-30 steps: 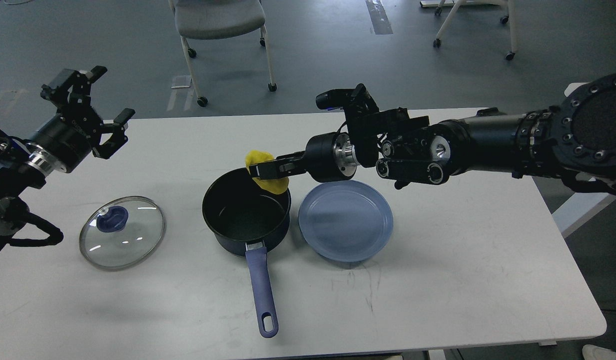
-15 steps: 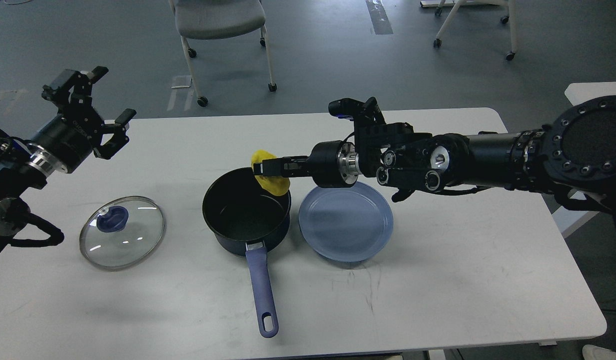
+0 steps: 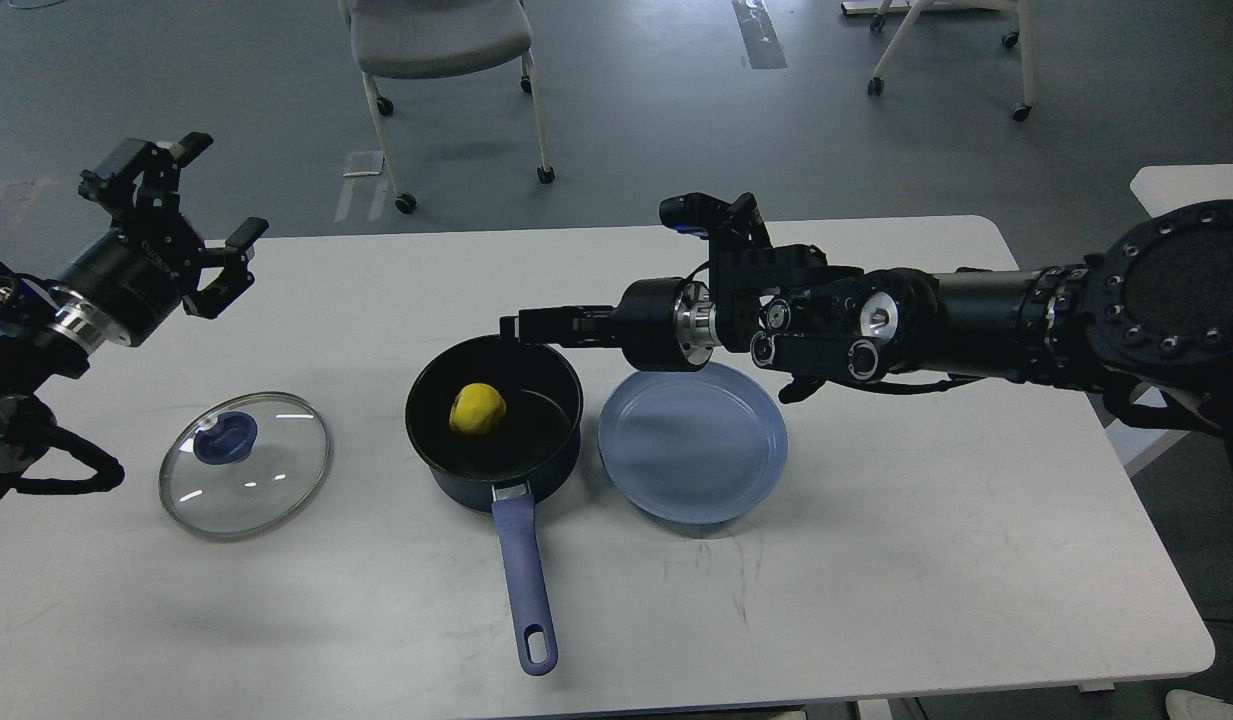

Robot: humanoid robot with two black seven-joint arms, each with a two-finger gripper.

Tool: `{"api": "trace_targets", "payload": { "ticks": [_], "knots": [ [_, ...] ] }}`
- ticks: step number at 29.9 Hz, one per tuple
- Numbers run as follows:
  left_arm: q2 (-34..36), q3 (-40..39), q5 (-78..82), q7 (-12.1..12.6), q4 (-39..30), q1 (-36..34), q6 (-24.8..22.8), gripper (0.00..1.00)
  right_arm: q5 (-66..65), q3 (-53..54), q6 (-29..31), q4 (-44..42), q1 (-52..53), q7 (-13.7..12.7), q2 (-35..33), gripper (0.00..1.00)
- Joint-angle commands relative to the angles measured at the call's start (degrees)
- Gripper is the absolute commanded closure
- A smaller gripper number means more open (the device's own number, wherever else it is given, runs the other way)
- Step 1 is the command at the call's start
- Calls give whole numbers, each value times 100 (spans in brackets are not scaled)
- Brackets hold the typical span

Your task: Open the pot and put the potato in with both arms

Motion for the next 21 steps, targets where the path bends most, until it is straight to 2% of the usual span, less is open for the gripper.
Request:
{"api": "trace_targets", "payload": {
  "ticks": [1, 5, 11, 17, 21],
  "knots": [
    [1, 0, 0, 0, 1, 1, 0, 2, 19, 63, 19, 18, 66, 0, 0, 14],
    [1, 0, 0, 0, 1, 1, 0, 2, 19, 483, 81, 88, 171, 0, 0, 12],
    [-17, 0, 0, 0, 1, 18, 0, 2, 28, 1467, 265, 176, -12, 0, -1263, 9],
    [-43, 0, 0, 0, 1, 18, 0, 2, 203, 2977, 424, 238, -1056, 0, -2389, 8],
    [-43, 9, 0, 0, 1, 18, 0, 2, 353, 3867, 415, 255, -1805, 0, -2733, 8]
  ]
}}
